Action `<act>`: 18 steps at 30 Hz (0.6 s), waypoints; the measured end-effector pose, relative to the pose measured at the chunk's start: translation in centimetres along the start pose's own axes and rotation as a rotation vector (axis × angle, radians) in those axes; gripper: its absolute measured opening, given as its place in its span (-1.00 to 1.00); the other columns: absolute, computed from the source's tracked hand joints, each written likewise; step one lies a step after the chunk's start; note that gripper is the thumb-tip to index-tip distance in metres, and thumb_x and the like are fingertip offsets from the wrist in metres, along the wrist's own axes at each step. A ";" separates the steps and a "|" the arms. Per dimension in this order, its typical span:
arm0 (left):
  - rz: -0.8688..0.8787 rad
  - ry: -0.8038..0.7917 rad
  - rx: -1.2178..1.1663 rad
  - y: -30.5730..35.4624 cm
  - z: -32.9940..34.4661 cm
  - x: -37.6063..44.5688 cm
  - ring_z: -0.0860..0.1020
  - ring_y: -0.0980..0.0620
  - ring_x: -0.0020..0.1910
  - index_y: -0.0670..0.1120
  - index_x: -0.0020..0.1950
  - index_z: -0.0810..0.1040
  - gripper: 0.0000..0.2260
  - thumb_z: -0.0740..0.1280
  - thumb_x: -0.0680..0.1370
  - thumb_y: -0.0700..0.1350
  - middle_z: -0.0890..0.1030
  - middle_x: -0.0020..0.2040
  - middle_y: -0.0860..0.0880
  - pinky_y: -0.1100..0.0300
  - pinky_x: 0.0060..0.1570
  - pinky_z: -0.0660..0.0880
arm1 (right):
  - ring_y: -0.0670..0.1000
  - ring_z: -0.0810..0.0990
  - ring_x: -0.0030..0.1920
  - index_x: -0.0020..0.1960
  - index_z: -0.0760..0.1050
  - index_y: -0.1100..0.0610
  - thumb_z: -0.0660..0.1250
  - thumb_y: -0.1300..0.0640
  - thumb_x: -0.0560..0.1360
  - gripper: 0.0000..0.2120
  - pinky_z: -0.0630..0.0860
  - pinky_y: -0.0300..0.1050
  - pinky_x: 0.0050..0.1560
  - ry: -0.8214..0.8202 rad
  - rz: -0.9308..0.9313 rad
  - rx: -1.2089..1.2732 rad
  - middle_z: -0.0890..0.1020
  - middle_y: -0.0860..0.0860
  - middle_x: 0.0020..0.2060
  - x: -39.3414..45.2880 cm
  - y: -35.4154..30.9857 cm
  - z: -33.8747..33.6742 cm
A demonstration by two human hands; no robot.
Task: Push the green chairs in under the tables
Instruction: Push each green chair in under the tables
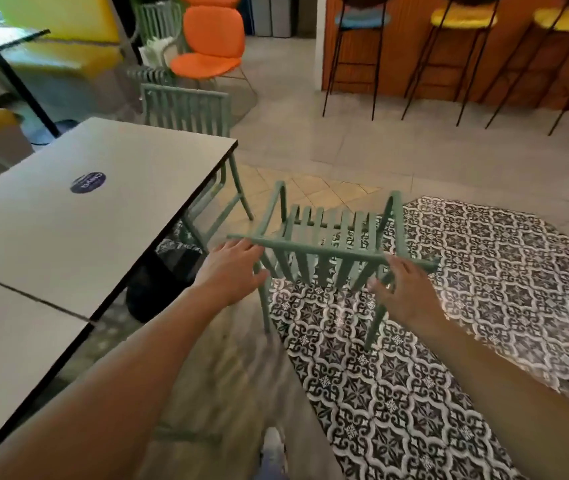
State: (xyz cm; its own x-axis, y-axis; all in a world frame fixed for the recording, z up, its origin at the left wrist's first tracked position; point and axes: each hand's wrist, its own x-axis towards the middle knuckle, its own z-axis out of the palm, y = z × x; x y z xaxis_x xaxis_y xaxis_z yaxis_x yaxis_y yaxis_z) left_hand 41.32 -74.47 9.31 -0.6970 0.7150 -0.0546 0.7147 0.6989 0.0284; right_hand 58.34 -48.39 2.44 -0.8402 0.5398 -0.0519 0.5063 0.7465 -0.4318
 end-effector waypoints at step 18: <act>0.156 -0.523 -0.020 -3.2 10.1 20.5 0.36 -0.08 0.38 0.04 0.47 0.31 -0.10 -0.09 0.29 0.54 0.36 0.44 -0.04 -0.06 0.35 0.35 | -0.15 0.55 -0.08 0.10 0.50 -0.13 0.14 -0.41 0.40 -0.53 0.37 0.06 0.32 -0.361 0.079 -0.173 0.57 -0.20 -0.14 13.7 4.5 4.1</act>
State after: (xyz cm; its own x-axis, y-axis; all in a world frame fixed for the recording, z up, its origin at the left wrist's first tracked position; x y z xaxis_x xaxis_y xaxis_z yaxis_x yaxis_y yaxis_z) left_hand 25.33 -62.27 -1.94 -0.4571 0.7088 -0.5373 0.8026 0.5890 0.0943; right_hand 48.31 -39.24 -3.94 -0.7960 0.4497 -0.4052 0.5713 0.7793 -0.2575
